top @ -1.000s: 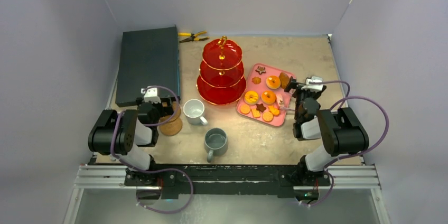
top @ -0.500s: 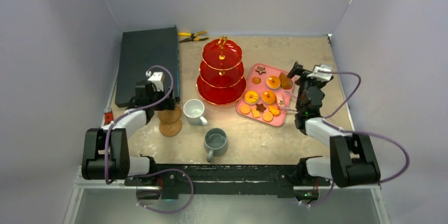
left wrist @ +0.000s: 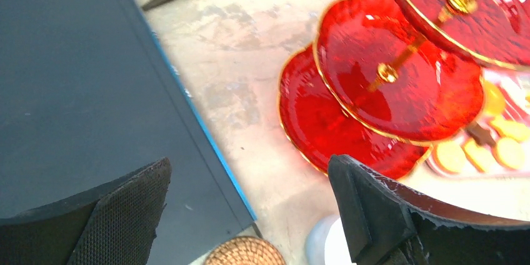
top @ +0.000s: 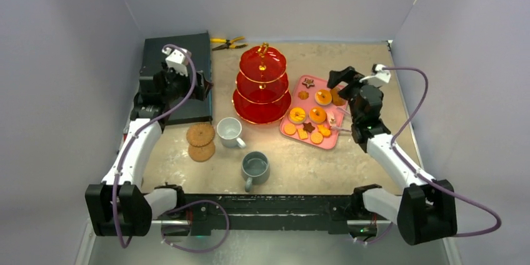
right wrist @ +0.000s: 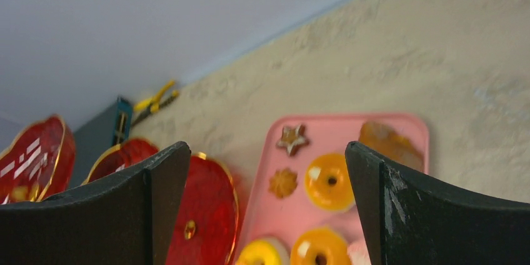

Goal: Serve the afternoon tea
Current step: Move the cup to the center of the board.

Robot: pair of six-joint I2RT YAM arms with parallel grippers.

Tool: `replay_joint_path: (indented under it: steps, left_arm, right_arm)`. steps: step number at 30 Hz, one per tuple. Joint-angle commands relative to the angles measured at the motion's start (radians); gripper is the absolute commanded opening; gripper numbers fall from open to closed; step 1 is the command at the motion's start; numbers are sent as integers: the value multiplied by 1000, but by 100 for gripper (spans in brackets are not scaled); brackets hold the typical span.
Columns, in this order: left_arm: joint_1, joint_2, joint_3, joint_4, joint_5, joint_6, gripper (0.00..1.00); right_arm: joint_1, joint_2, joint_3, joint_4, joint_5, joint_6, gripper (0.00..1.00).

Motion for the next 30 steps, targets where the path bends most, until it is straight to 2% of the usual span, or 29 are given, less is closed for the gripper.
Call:
replay_joint_path:
  steps: [1,5,10,15,20,26,30]
  left_arm:
    - [-5,-22,-3,-135,162,85,100]
    - [-17,-28,-28,-178,205,137,100]
    - [-88,1,-29,-181,150,153,100]
    - [-149,24,-9,-233,104,197,99]
    - [-155,12,7,-326,83,274,99]
    - [-173,51,22,-346,44,323,84]
    - [-200,99,28,-343,17,348,72]
  right_arm:
    - [124,-89,13,-192,54,-22,99]
    - [205,-139,19,-300,153,-52,99]
    - [266,-151,24,-384,173,-33,99]
    - [484,-116,53,-491,255,-28,98]
    - [718,-85,62,-611,283,2,89]
    - [980,47,139,-680,333,36,83]
    - [1057,113,208,-694,293,21,82]
